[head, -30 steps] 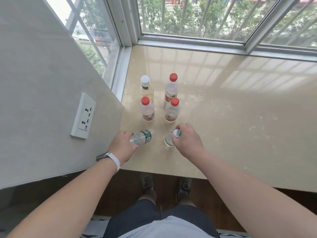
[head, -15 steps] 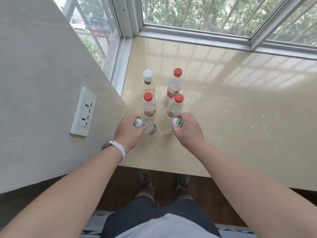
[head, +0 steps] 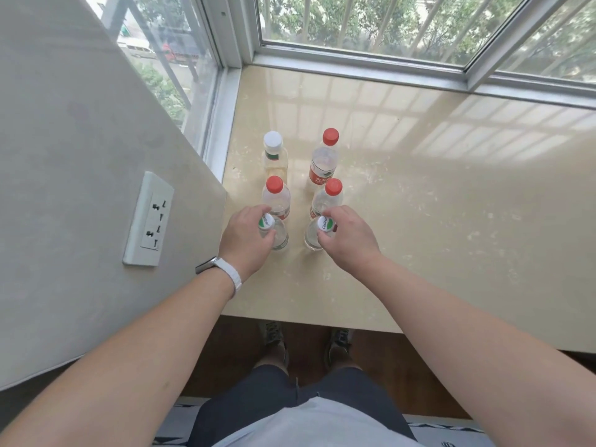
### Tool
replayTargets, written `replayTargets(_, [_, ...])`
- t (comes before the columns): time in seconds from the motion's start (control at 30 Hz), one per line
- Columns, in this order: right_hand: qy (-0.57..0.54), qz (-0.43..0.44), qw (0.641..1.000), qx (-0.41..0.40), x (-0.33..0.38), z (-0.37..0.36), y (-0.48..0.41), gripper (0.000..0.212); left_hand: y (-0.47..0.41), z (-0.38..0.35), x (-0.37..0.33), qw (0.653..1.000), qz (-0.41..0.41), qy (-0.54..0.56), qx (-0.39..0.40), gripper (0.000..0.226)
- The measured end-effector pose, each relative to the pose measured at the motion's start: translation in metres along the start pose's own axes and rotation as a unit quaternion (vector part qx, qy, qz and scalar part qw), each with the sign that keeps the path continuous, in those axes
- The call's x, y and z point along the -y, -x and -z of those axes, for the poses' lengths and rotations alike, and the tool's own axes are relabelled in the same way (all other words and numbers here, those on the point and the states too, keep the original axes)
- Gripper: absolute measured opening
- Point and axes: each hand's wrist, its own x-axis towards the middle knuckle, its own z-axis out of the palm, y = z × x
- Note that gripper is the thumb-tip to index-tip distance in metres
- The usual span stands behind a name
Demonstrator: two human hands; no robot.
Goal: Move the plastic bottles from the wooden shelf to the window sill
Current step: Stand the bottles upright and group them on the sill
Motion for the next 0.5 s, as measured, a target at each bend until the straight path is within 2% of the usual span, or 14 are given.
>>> replayTargets(0.27, [0.037, 0.041, 0.998, 0.04, -0.0055, 0.0035, 0.0034, 0.033, 0.0028, -0.0004, -0.0046, 0.995, -0.068, -0.065, -0.013, 0.04])
replayTargets(0.37, [0.022, 0.034, 0.998, 0.042, -0.0068, 0.0053, 0.0032, 0.034, 0.0032, -0.0011, -0.0043, 0.991, -0.112, -0.07, -0.009, 0.041])
replayTargets(0.5, [0.01, 0.024, 0.998, 0.053, -0.0072, 0.0042, 0.0018, 0.037, 0.0026, 0.0009, -0.0027, 0.989, -0.122, -0.085, -0.022, 0.04])
